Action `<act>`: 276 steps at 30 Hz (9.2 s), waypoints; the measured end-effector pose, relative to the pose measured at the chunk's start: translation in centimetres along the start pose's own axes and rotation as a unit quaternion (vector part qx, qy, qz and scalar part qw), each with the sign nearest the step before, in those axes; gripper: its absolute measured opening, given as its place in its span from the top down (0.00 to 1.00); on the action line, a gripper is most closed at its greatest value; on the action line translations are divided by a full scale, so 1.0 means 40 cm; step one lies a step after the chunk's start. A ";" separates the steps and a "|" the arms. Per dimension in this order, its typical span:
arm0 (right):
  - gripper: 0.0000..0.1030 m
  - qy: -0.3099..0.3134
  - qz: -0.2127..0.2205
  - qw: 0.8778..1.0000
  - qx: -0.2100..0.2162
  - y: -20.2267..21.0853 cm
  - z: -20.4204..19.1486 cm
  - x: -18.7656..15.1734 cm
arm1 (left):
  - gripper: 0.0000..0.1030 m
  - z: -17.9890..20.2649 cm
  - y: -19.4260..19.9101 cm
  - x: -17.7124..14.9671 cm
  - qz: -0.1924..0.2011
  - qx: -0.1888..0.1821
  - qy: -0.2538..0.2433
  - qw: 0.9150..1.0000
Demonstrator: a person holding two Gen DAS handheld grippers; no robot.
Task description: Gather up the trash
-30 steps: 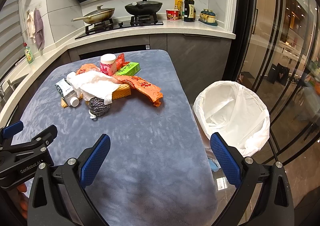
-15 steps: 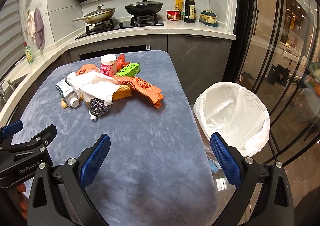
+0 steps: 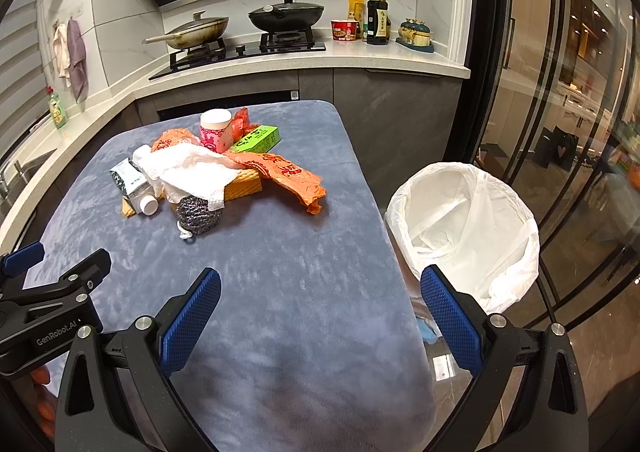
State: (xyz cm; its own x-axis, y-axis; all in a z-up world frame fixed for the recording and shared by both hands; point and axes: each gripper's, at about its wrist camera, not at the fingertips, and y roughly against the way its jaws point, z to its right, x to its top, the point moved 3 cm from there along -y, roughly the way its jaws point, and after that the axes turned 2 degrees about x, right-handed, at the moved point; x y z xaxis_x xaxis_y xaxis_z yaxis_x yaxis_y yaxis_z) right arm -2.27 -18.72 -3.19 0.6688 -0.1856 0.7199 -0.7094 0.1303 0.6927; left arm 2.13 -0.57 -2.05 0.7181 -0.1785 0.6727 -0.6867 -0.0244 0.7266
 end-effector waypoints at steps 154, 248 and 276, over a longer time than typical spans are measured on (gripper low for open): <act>0.90 -0.016 0.061 0.994 0.091 -0.186 0.091 0.210 | 0.93 0.090 -0.112 0.254 0.025 -0.156 0.032 0.987; 0.42 0.023 0.023 0.996 0.080 -0.251 -0.156 0.190 | 0.24 -0.247 -0.306 0.225 0.001 -0.063 0.137 0.989; 0.56 0.081 -0.010 0.989 0.120 -0.485 -0.438 0.252 | 0.48 -0.348 -0.728 0.386 -0.073 -0.150 0.052 0.985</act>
State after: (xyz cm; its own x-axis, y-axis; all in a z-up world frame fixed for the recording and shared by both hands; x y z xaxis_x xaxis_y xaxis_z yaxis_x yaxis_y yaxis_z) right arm 22.14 -6.04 -8.58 0.6963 -0.0244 0.7174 -0.7151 -0.1095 0.6904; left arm 34.79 11.07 -10.86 0.8253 -0.0934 0.5569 -0.5216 0.2518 0.8152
